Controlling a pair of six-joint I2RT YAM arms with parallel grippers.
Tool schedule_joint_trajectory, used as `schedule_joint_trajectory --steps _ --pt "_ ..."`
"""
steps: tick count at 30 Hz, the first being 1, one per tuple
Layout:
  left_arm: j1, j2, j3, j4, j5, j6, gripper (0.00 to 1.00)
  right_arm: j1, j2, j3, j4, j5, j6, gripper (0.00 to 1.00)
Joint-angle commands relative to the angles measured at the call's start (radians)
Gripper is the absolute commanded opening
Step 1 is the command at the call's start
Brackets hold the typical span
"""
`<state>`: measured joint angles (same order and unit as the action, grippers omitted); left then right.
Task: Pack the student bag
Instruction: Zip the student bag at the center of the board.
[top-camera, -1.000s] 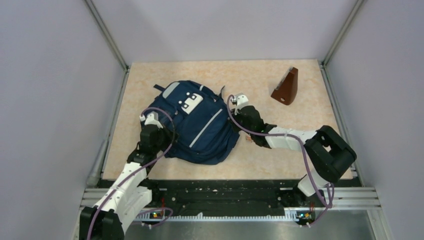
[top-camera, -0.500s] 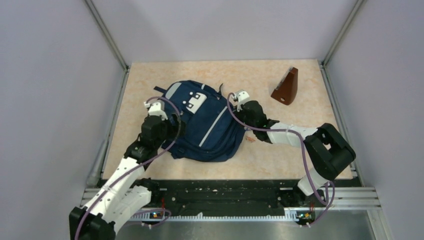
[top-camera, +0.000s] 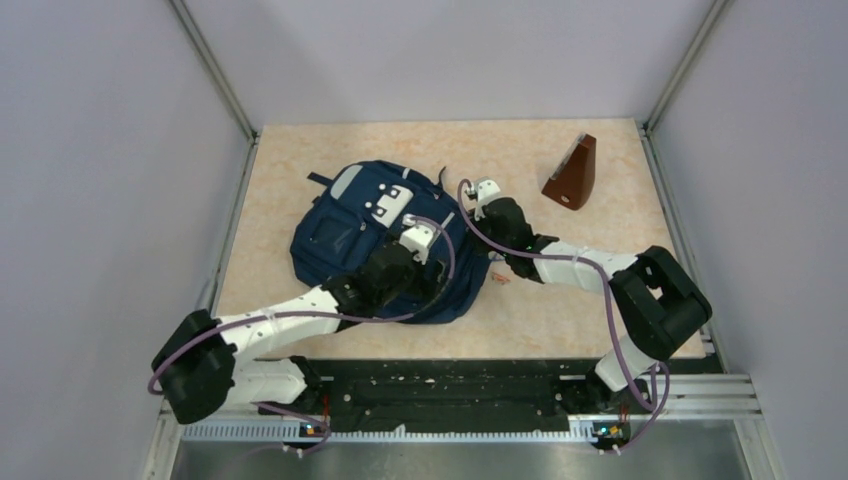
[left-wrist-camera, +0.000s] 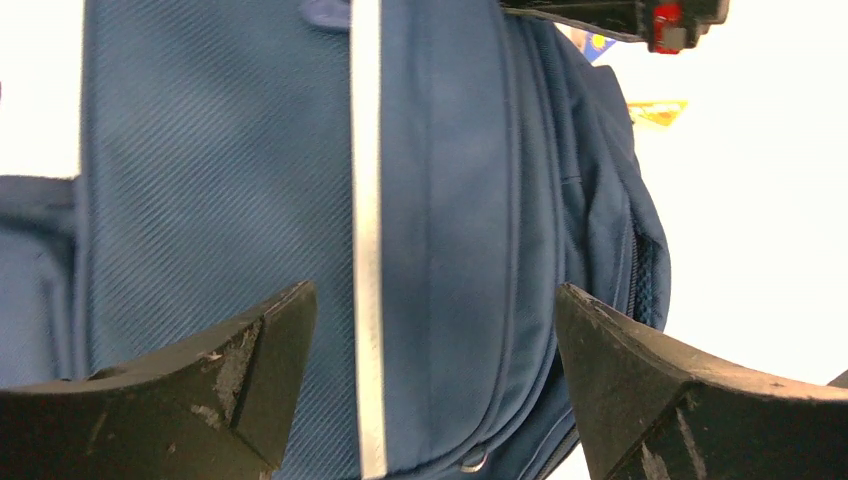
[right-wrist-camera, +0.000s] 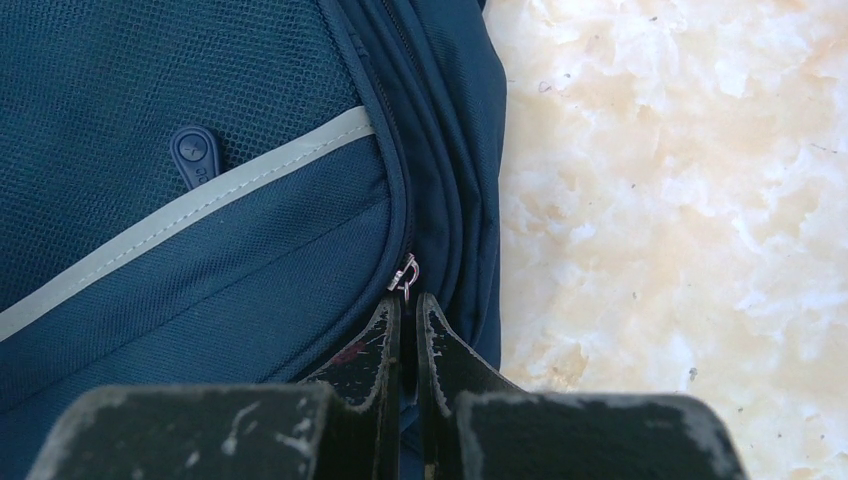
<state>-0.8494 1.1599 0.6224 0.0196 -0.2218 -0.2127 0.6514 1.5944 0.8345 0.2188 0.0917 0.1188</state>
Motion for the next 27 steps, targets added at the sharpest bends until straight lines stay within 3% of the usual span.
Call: schedule_joint_trajectory --steps 1,6,13,19,22,25,27 --pt "-0.04 0.11 0.079 0.147 -0.042 0.095 0.93 -0.01 -0.031 0.044 -0.02 -0.018 0.026 0.0" --pt "-0.045 0.199 0.088 0.187 -0.055 0.095 0.93 -0.012 -0.032 0.052 -0.021 -0.038 0.042 0.0" --pt "-0.06 0.29 0.095 0.174 -0.18 0.11 0.91 -0.012 -0.027 0.054 -0.014 -0.048 0.045 0.0" --pt "-0.068 0.307 0.1 0.139 -0.248 0.089 0.51 -0.014 -0.038 0.054 -0.025 -0.048 0.032 0.0" --pt "-0.072 0.288 0.093 0.114 -0.264 0.088 0.25 -0.016 -0.048 0.051 -0.033 -0.039 0.029 0.0" --pt "-0.077 0.253 0.065 0.094 -0.257 0.084 0.06 -0.022 -0.054 0.049 -0.041 -0.024 0.022 0.0" --pt "-0.079 0.221 0.04 0.086 -0.252 0.078 0.0 -0.026 -0.053 0.052 -0.051 -0.014 0.006 0.0"
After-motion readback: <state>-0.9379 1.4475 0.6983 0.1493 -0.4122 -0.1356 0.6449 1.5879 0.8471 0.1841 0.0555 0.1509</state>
